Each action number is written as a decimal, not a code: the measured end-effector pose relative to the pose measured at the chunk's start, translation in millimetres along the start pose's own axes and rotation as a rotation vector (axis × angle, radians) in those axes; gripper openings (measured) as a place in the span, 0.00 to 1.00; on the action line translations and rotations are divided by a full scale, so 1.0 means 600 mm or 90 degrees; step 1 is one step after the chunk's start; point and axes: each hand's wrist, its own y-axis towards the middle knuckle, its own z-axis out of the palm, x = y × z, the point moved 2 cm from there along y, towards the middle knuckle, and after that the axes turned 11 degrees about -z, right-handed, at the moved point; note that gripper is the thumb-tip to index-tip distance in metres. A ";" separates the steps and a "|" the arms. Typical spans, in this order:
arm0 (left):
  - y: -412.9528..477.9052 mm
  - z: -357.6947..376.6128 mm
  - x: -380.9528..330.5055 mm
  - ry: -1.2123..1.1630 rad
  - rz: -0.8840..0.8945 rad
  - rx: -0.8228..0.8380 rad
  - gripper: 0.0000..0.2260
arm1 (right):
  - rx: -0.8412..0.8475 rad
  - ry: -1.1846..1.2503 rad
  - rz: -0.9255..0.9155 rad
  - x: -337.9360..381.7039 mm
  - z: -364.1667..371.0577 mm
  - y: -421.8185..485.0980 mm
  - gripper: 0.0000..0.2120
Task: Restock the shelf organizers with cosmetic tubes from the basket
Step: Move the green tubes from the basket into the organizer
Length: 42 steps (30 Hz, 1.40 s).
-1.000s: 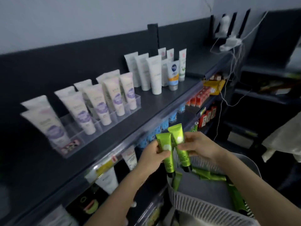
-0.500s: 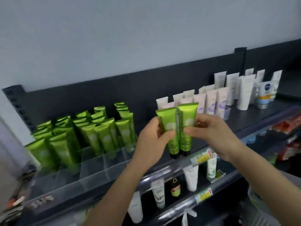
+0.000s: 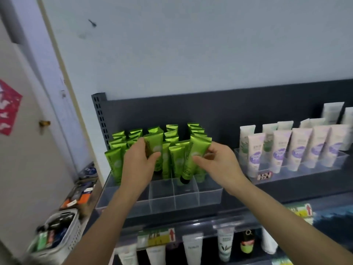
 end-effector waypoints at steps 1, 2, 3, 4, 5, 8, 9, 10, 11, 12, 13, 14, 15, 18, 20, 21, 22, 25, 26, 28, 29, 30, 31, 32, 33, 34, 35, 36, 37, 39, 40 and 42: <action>0.004 0.007 0.009 0.012 -0.004 0.003 0.11 | 0.008 -0.018 -0.002 -0.004 0.005 0.003 0.04; 0.006 0.014 0.014 0.019 -0.002 0.008 0.12 | 0.014 -0.034 -0.003 -0.006 0.009 0.005 0.04; 0.008 0.022 0.019 0.023 0.001 0.017 0.13 | 0.020 -0.047 -0.005 -0.007 0.010 0.007 0.04; 0.007 0.030 0.022 0.027 0.003 0.025 0.13 | 0.028 -0.058 -0.006 -0.009 0.011 0.009 0.03; 0.006 0.037 0.025 0.026 0.001 0.034 0.12 | 0.040 -0.069 -0.008 -0.010 0.012 0.011 0.03; 0.002 0.054 0.034 0.017 -0.027 0.056 0.12 | 0.076 -0.110 -0.007 -0.016 0.021 0.013 0.02; 0.001 0.057 0.036 0.022 -0.035 0.061 0.12 | 0.082 -0.119 -0.006 -0.018 0.025 0.013 0.03; 0.001 0.060 0.039 0.026 -0.041 0.066 0.13 | 0.090 -0.129 -0.006 -0.020 0.029 0.012 0.03; 0.001 0.064 0.043 0.029 -0.048 0.071 0.13 | 0.099 -0.138 -0.009 -0.022 0.035 0.011 0.03; 0.001 0.067 0.046 0.030 -0.055 0.077 0.13 | 0.107 -0.144 -0.011 -0.026 0.040 0.011 0.03; 0.001 0.069 0.050 0.032 -0.061 0.083 0.13 | 0.116 -0.152 -0.011 -0.029 0.046 0.009 0.04; 0.000 0.071 0.052 0.035 -0.067 0.087 0.13 | 0.126 -0.165 -0.010 -0.031 0.052 0.008 0.06; 0.000 0.072 0.054 0.039 -0.072 0.092 0.13 | 0.133 -0.182 -0.008 -0.034 0.057 0.006 0.08; -0.003 0.071 0.056 0.028 -0.076 0.103 0.15 | 0.133 -0.206 -0.003 -0.041 0.065 0.005 0.09; -0.006 0.070 0.055 0.012 -0.076 0.101 0.25 | 0.124 -0.197 0.005 -0.043 0.065 0.007 0.09; -0.009 0.068 0.053 0.006 -0.072 0.095 0.30 | 0.121 -0.195 0.010 -0.043 0.065 0.008 0.10; -0.013 0.065 0.051 0.006 -0.064 0.084 0.33 | 0.121 -0.193 0.015 -0.044 0.066 0.008 0.11; -0.027 0.054 0.037 0.032 -0.010 0.023 0.34 | 0.127 -0.176 0.020 -0.044 0.073 0.008 0.11; -0.030 0.049 0.031 0.039 0.017 -0.002 0.34 | 0.129 -0.171 0.019 -0.044 0.075 0.008 0.10; -0.035 0.042 0.021 0.051 0.056 -0.032 0.33 | 0.128 -0.168 0.017 -0.042 0.073 0.007 0.09; -0.037 0.040 0.017 0.057 0.066 -0.035 0.32 | 0.124 -0.173 0.017 -0.042 0.071 0.006 0.10; -0.037 0.039 0.013 0.062 0.073 -0.035 0.31 | 0.124 -0.179 0.017 -0.041 0.068 0.003 0.10; -0.039 0.038 0.011 0.064 0.080 -0.032 0.30 | 0.125 -0.184 0.018 -0.041 0.065 0.000 0.10; -0.040 0.036 0.009 0.064 0.086 -0.030 0.30 | 0.128 -0.186 0.020 -0.041 0.062 -0.005 0.09; -0.043 0.035 0.008 0.064 0.091 -0.028 0.30 | 0.131 -0.184 0.023 -0.042 0.059 -0.010 0.09; -0.046 0.033 0.006 0.064 0.096 -0.027 0.29 | 0.131 -0.178 0.028 -0.042 0.055 -0.014 0.11; -0.050 0.032 0.003 0.064 0.103 -0.025 0.29 | 0.126 -0.168 0.036 -0.042 0.049 -0.019 0.14; -0.054 0.032 -0.001 0.062 0.115 -0.022 0.28 | 0.118 -0.159 0.042 -0.042 0.041 -0.023 0.16; -0.058 0.033 -0.006 0.059 0.130 -0.017 0.28 | 0.108 -0.154 0.046 -0.042 0.032 -0.028 0.17; -0.067 0.041 -0.017 0.050 0.164 0.001 0.26 | 0.087 -0.155 0.055 -0.046 0.009 -0.040 0.16; -0.073 0.048 -0.024 0.040 0.183 0.016 0.25 | 0.076 -0.156 0.061 -0.050 -0.005 -0.048 0.16; -0.087 0.070 -0.043 0.018 0.228 0.053 0.22 | 0.050 -0.163 0.075 -0.059 -0.036 -0.065 0.15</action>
